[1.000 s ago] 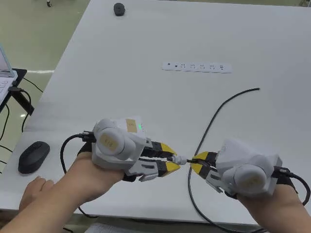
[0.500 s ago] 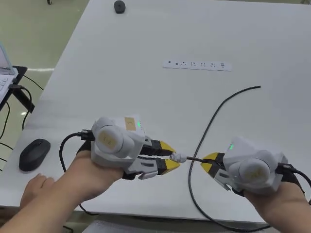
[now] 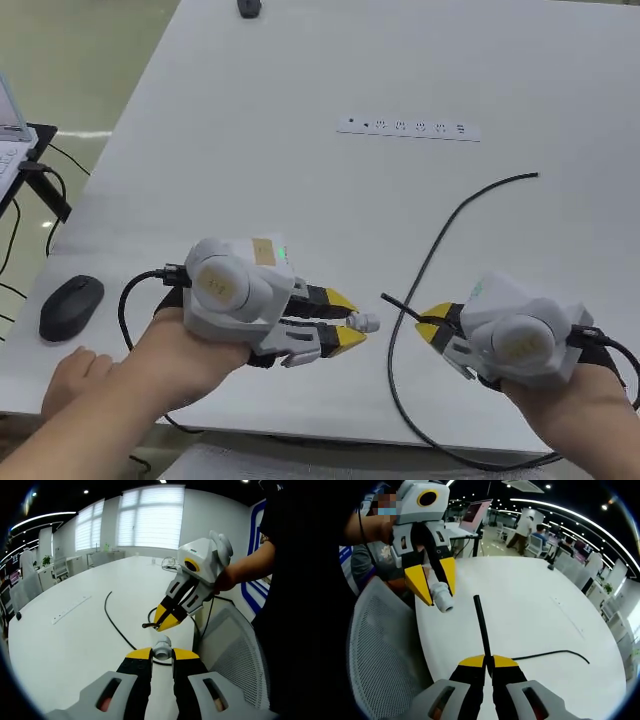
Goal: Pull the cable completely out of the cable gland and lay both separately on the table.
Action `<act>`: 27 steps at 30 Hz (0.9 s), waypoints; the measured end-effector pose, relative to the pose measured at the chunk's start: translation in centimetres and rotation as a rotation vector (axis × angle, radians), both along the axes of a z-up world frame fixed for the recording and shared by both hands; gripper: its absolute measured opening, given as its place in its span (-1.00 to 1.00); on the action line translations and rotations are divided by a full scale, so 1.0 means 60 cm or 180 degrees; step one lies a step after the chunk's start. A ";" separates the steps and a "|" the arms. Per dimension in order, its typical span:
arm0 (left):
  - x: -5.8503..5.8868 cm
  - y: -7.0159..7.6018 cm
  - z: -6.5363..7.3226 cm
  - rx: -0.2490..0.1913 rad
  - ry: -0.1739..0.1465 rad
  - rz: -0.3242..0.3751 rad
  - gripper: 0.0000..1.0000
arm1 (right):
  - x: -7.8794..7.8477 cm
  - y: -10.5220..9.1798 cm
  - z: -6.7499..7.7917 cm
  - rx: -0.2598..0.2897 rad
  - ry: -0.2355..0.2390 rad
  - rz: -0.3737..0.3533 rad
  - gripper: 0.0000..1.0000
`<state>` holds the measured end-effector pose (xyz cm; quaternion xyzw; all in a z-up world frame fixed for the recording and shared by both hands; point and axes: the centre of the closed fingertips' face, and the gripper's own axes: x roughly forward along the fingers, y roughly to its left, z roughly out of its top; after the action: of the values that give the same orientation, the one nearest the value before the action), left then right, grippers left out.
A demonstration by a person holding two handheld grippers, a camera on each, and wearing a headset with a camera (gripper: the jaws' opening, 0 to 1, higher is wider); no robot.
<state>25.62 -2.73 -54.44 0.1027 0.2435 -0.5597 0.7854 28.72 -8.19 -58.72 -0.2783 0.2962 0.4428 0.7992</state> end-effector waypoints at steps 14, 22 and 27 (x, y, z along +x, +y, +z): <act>-0.006 0.015 -0.025 -0.0031 0.0016 0.0082 -0.69 | 0.039 0.044 0.025 -0.0060 -0.0140 0.0115 -1.00; -0.017 0.021 -0.048 -0.0053 0.0052 0.0076 -0.69 | 0.063 0.088 0.044 -0.0028 -0.0194 0.0199 -1.00; -0.023 0.032 -0.058 -0.0070 0.0011 0.0079 -0.69 | 0.077 0.116 0.049 -0.0063 -0.0252 0.0304 -1.00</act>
<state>24.27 -0.83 -57.93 0.0900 0.2399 -0.5527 0.7930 33.36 -1.25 -55.78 -0.3173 0.2550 0.4661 0.7855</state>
